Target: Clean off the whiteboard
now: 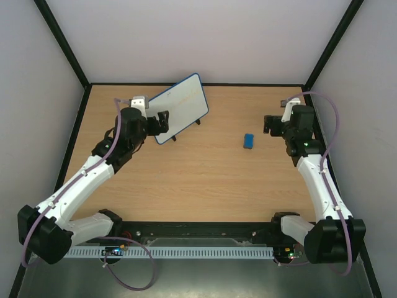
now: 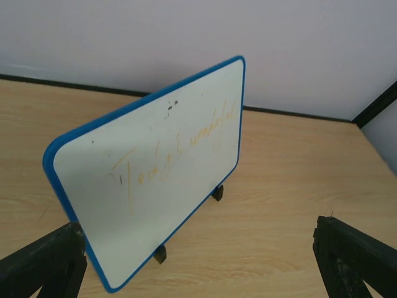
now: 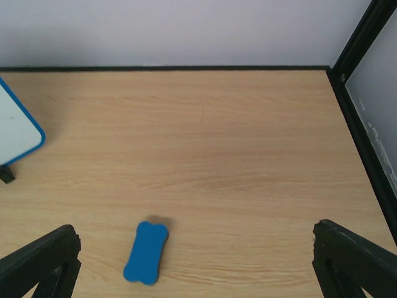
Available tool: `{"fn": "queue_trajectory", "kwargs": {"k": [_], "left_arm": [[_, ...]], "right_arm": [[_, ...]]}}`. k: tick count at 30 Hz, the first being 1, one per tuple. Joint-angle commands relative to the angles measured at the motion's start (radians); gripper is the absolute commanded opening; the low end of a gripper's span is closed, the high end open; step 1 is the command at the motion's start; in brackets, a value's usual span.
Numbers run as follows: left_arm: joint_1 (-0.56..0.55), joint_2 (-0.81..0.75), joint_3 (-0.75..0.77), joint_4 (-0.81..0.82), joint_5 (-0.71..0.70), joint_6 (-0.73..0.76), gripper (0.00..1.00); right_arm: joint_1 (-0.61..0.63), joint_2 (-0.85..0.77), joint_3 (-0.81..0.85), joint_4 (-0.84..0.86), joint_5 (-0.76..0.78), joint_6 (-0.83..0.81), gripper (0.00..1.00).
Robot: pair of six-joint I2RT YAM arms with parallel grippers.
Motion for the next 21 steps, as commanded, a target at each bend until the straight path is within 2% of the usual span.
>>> {"fn": "queue_trajectory", "kwargs": {"k": [1,5,10,14,17,21], "left_arm": [[-0.007,0.024,0.066,-0.118,-0.004,-0.039,0.97],[-0.007,0.039,0.114,-0.173,-0.016,-0.085,0.92],[-0.008,0.040,0.117,-0.178,0.003,-0.134,0.87],[-0.008,0.021,0.142,-0.220,0.039,-0.117,0.91],[-0.008,-0.023,0.150,-0.294,0.010,-0.092,0.99],[-0.008,-0.078,0.097,-0.318,-0.004,-0.071,1.00]], "right_arm": [[-0.003,0.035,0.050,-0.127,-0.015,-0.088,0.97],[-0.003,0.088,0.115,-0.266,-0.059,-0.171,0.98],[-0.004,0.086,0.075,-0.314,-0.045,-0.251,0.98],[-0.006,0.065,0.066,-0.316,-0.054,-0.258,0.98],[-0.006,0.099,0.129,-0.335,-0.123,-0.213,0.98],[-0.006,0.149,0.204,-0.332,-0.197,-0.158,0.98]]}}
